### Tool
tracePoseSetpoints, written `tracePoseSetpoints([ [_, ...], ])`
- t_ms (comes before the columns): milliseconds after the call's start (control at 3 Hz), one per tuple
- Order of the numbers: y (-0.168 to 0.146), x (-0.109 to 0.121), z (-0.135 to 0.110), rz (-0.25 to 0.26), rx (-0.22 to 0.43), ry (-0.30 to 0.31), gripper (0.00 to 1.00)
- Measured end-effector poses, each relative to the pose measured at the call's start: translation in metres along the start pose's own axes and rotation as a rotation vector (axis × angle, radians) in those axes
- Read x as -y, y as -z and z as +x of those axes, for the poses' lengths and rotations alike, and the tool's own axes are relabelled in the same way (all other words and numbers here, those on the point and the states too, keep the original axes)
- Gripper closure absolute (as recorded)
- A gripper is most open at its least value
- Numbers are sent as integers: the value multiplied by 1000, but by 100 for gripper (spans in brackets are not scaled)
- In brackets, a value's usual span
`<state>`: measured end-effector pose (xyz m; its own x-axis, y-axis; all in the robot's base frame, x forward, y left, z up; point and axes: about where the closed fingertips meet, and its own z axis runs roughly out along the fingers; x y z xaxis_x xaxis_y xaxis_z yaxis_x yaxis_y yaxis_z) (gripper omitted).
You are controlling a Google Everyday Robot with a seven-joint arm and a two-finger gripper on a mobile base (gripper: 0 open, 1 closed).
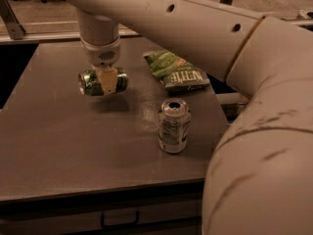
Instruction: Knock green can over
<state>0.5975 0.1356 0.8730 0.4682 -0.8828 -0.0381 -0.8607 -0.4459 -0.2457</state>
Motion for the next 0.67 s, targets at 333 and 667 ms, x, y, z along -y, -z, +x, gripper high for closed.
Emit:
tracePoseSetpoints([
  [333,-11,-9,-6,-51,-2,15,36],
  [667,-15,-14,-9,-80,11,12,14],
])
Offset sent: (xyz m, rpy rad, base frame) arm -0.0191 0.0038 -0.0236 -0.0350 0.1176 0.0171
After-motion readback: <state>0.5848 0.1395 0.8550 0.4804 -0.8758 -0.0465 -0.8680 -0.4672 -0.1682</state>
